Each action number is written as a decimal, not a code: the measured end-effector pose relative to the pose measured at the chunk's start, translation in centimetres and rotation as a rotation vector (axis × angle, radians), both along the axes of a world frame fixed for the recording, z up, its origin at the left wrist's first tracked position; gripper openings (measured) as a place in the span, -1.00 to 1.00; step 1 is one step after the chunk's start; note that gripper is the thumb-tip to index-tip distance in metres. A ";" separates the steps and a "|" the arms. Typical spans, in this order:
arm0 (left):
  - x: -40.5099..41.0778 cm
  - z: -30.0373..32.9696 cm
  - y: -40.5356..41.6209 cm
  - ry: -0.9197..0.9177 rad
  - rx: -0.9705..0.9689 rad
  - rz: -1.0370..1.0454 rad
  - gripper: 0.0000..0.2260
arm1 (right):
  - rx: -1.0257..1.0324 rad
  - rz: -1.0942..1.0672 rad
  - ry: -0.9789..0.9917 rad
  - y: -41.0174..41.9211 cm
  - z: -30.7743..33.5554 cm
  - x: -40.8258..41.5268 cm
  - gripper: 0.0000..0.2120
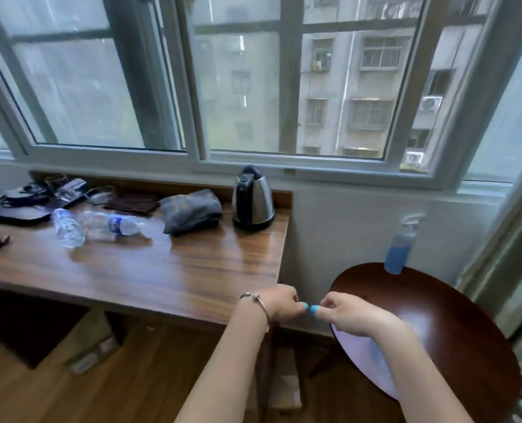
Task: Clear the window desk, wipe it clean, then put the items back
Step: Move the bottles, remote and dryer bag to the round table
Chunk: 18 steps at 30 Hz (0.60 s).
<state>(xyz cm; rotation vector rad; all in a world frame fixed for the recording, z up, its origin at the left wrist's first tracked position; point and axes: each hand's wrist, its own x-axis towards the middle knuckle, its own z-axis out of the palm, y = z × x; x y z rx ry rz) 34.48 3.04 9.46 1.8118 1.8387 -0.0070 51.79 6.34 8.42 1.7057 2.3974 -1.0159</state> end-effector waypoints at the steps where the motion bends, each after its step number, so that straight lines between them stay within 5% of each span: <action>1: -1.8 0.3 -0.7 -0.012 -0.001 0.030 -0.62 | 0.017 0.023 -0.019 -0.3 0.3 -1.6 -0.68; 11: -16.9 0.5 -7.3 -0.066 0.098 0.290 -0.71 | 0.023 0.159 0.040 -2.0 1.9 -15.0 -0.62; 18: -22.8 0.3 -10.2 -0.199 0.174 0.424 -0.73 | 0.113 0.310 0.070 -2.6 0.9 -23.3 -0.82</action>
